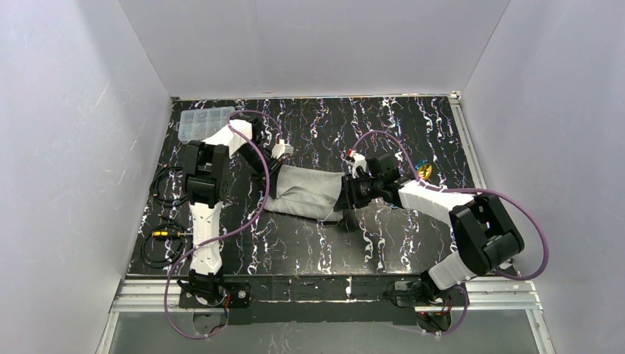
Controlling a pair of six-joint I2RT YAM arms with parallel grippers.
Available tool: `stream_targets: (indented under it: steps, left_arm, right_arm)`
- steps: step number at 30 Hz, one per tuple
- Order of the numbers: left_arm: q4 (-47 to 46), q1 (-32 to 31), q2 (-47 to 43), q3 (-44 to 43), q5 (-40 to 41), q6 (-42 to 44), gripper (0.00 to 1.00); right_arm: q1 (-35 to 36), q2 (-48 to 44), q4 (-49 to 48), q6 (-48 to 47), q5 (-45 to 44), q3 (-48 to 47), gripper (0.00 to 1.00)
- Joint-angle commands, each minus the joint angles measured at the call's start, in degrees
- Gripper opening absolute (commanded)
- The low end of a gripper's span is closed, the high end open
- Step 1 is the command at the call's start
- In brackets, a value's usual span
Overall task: Fold the napkin into a case and place the utensils inside
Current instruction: Fold the lower triangle-folded napkin at the center of the board.
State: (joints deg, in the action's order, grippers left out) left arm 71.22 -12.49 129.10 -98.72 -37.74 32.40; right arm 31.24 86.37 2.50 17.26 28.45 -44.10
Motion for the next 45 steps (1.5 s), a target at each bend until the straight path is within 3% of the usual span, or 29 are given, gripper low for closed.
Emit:
stream_targets:
  steps: [1, 5, 9, 27, 29, 32, 36, 38, 41, 45]
  left_arm:
    - [2.3, 0.3, 0.0, -2.3, -1.4, -0.2, 0.0]
    - [3.1, 0.3, 0.1, -3.1, -1.2, -0.2, 0.0]
    - [4.1, 0.3, 0.1, -5.2, -1.7, -0.5, 0.0]
    - [2.7, 0.2, 4.8, -10.1, 0.2, -4.0, 0.0]
    - [2.2, 0.1, 5.0, -10.4, 0.0, -4.6, 0.0]
    - [2.1, -0.1, 5.3, -10.7, 0.0, -5.1, 0.0]
    - [1.8, -0.4, 5.7, -11.0, 0.2, -5.9, 0.0]
    - [1.7, -0.4, 6.1, -11.5, 0.0, -6.6, 0.0]
    - [1.8, -0.6, 6.2, -12.0, -0.1, -7.0, 0.0]
    - [1.7, -0.6, 6.3, -11.9, 0.1, -7.0, 0.0]
  right_arm:
    - [0.5, 0.8, -4.1, 1.0, -1.5, -1.4, 0.43]
    - [0.6, 1.8, -5.2, 2.1, -3.1, -1.3, 0.18]
    - [0.5, 0.9, -6.1, 3.3, -5.3, -0.2, 0.01]
    - [0.4, 1.2, -6.6, 5.3, -12.3, 4.4, 0.06]
    - [0.4, 0.9, -6.4, 5.1, -11.6, 4.4, 0.11]
    - [0.3, -2.0, -4.0, 3.8, -10.2, 2.8, 0.27]
    - [0.0, -6.0, -0.2, 1.7, -4.0, -0.8, 0.49]
    - [0.0, -7.0, 0.6, 0.8, -0.1, -2.0, 0.55]
    - [0.1, -7.6, -0.8, 1.8, 3.2, -2.4, 0.54]
    - [1.2, -5.5, -8.5, 5.6, 8.1, -1.8, 0.38]
